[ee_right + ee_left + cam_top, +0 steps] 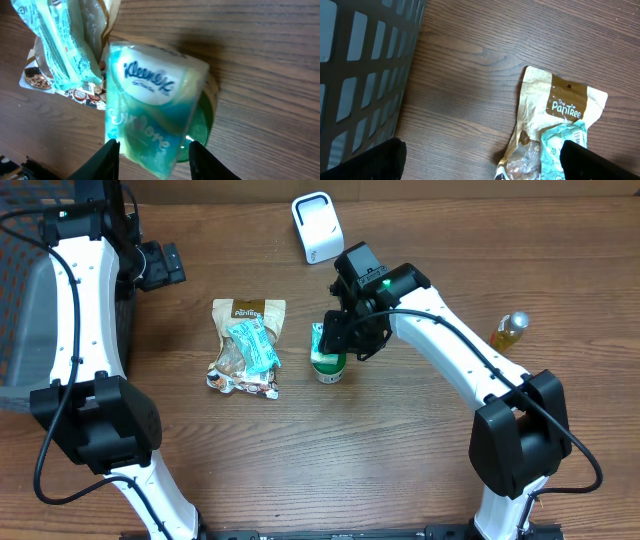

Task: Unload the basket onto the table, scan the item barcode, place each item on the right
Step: 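Lower the right gripper and close it on the Kleenex pack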

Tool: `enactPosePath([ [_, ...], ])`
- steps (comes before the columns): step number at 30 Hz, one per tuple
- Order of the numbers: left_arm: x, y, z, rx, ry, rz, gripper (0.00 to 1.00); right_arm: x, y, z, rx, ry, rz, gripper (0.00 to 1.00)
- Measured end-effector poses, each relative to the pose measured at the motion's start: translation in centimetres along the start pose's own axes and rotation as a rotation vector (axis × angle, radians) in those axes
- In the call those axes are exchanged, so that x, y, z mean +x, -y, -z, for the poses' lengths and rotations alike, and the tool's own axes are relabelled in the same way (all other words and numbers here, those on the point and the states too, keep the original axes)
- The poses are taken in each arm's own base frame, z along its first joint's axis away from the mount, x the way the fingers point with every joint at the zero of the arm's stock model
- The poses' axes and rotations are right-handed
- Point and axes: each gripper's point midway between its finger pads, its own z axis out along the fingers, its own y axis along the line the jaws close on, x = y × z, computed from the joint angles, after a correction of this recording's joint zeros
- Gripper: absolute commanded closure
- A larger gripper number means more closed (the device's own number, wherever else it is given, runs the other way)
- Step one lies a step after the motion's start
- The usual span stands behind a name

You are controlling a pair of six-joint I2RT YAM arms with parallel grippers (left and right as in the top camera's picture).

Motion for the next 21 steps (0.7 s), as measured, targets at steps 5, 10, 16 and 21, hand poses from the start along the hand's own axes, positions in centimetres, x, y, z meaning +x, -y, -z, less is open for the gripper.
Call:
enactPosePath([
  [5, 0.0, -0.02, 0.0, 0.0, 0.0, 0.0, 0.01, -0.49, 0.1, -0.01, 0.01, 0.023, -0.03, 0.65],
  [10, 0.0, 0.0, 0.0, 0.0, 0.0, 0.0, 0.0, -0.61, 0.29, 0.0, 0.02, 0.029, -0.054, 0.66],
  [16, 0.0, 0.0, 0.0, 0.0, 0.0, 0.0, 0.01, -0.81, 0.31, 0.0, 0.022, 0.038, -0.063, 0.7],
  [21, 0.0, 0.0, 0.0, 0.0, 0.0, 0.0, 0.0, -0.81, 0.3, 0.0, 0.022, 0.038, -0.064, 0.7],
])
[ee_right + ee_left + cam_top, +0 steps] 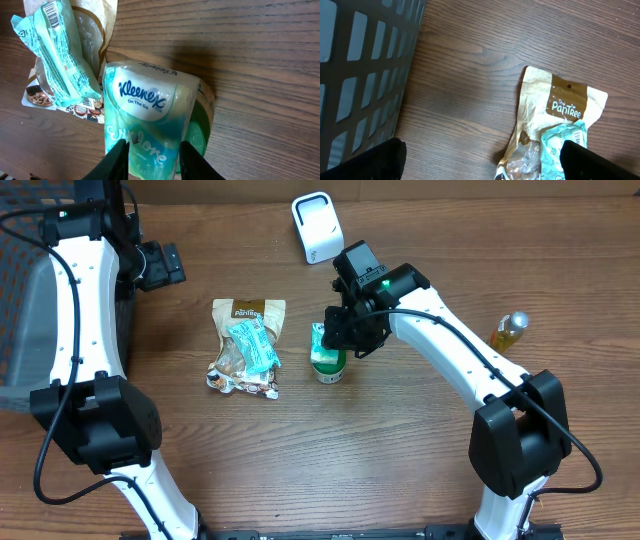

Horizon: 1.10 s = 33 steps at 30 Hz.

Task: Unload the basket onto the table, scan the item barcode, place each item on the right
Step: 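Lower the right gripper and close it on the Kleenex pack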

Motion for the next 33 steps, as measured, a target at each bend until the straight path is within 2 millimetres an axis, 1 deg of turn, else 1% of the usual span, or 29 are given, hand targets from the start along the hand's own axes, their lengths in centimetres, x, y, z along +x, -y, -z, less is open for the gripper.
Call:
enactPosePath([
  [4, 0.0, 0.0, 0.0, 0.0, 0.0, 0.0, 0.0, 0.1, 0.1, -0.5, 0.005, -0.011, -0.002, 0.71],
  [7, 0.0, 0.0, 0.0, 0.0, 0.0, 0.0, 0.01, 0.3, 0.2, -1.3, 0.013, -0.029, -0.003, 0.72],
  [10, 0.0, 0.0, 0.0, 0.0, 0.0, 0.0, 0.0, 0.4, 0.1, -1.5, 0.012, -0.03, 0.0, 0.76],
  [12, 0.0, 0.0, 0.0, 0.0, 0.0, 0.0, 0.0, 0.4, 0.0, -1.5, 0.011, -0.029, 0.002, 0.83],
  [16, 0.0, 0.0, 0.0, 0.0, 0.0, 0.0, 0.0, 0.3, 0.0, -1.5, 0.01, -0.027, 0.002, 0.84],
  [20, 0.0, 0.0, 0.0, 0.0, 0.0, 0.0, 0.0, 0.3, 0.0, -1.5, 0.01, -0.026, 0.001, 0.9],
  [31, 0.0, 0.0, 0.0, 0.0, 0.0, 0.0, 0.0, 0.4, 0.0, -1.5, 0.012, -0.031, 0.0, 0.88],
  [32, 0.0, 0.0, 0.0, 0.0, 0.0, 0.0, 0.01, 0.4, 0.0, -1.5, 0.012, -0.031, 0.0, 0.88],
  [33, 0.0, 0.0, 0.0, 0.0, 0.0, 0.0, 0.0, 0.4, 0.0, -1.5, 0.012, -0.031, 0.0, 0.84],
])
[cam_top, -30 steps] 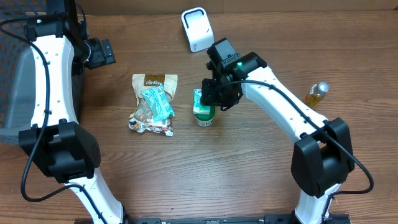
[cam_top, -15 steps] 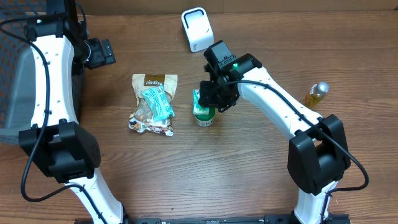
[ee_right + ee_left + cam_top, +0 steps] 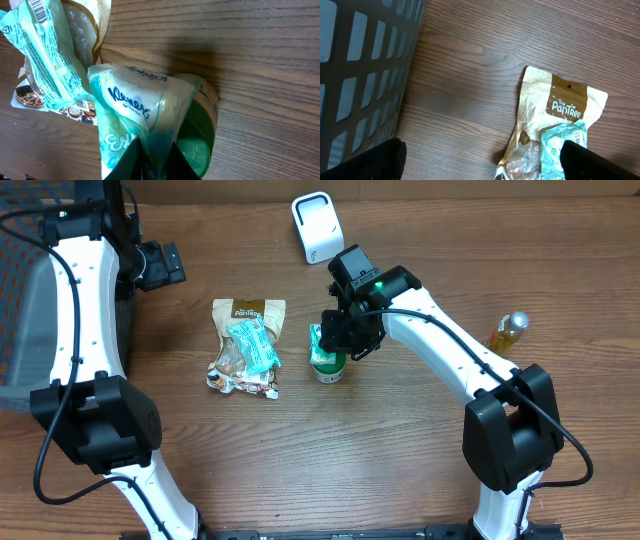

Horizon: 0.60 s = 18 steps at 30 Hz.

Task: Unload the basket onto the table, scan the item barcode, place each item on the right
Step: 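Lower the right gripper and close it on the Kleenex pack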

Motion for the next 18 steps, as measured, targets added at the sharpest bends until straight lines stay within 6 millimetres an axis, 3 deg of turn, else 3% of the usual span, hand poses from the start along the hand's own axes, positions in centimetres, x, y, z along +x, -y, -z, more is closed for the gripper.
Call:
enactPosePath([
  [10, -0.01, 0.0, 0.0, 0.0, 0.0, 0.0, 0.01, 0.12, 0.07, 0.0, 0.003, -0.005, -0.002, 0.81],
  [18, -0.01, 0.0, 0.0, 0.0, 0.0, 0.0, 0.01, 0.03, 0.21, 0.0, 0.012, 0.001, -0.001, 0.86],
])
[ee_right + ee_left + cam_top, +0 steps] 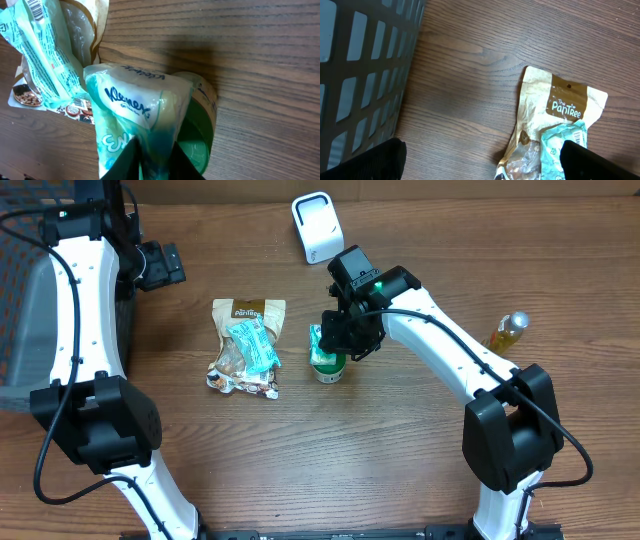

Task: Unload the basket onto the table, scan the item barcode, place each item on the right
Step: 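Lower the right gripper and close it on the Kleenex pack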

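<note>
A teal Kleenex tissue pack [135,115] is pinched between the fingers of my right gripper [155,160], which is shut on it. The pack rests on a green cup [195,145] at mid table [327,363]. In the overhead view the right gripper [345,335] sits just above the pack [318,340]. The white barcode scanner [316,227] stands at the far edge. My left gripper [480,162] is open, high at the far left beside the basket, with nothing between its fingers.
A brown Pantree snack bag with a teal packet on it [246,345] lies left of the cup. A dark mesh basket [25,300] fills the left side. A small yellow bottle [510,330] stands at the right.
The right gripper stays shut on the tissue pack, and the pack has shifted very slightly in the wrist view. The left arm has not moved.
My right gripper was open around the tissue pack on the green cup. Its fingers were then closer to the pack's sides. Later they had pinched the pack, creasing it, and they still hold it there. The left arm stayed still throughout.
</note>
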Tool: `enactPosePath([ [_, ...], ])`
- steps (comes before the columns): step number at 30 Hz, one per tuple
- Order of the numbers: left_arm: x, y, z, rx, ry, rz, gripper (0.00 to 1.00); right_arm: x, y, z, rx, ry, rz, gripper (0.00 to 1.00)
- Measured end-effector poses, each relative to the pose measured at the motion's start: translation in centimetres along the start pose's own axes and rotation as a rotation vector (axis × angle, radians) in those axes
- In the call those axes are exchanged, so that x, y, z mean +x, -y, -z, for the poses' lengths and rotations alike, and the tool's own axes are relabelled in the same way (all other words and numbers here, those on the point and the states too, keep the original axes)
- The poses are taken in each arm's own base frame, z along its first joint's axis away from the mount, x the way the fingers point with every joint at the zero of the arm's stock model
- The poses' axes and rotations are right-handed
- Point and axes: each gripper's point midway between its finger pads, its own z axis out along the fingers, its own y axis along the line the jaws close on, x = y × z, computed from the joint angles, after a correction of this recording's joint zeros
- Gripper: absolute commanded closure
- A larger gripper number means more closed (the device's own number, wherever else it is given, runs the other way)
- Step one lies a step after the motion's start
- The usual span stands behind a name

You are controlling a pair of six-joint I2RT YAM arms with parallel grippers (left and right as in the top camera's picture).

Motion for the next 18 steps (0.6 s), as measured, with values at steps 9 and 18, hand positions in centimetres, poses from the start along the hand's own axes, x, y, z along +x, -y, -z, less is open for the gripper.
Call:
enactPosePath([
  [9, 0.0, 0.0, 0.0, 0.0, 0.0, 0.0, 0.0, 0.4, 0.2, 0.1, 0.007, -0.015, -0.006, 0.96],
  [18, 0.0, 0.0, 0.0, 0.0, 0.0, 0.0, 0.0, 1.0, -0.7, 0.7, -0.115, -0.082, 0.023, 0.96],
])
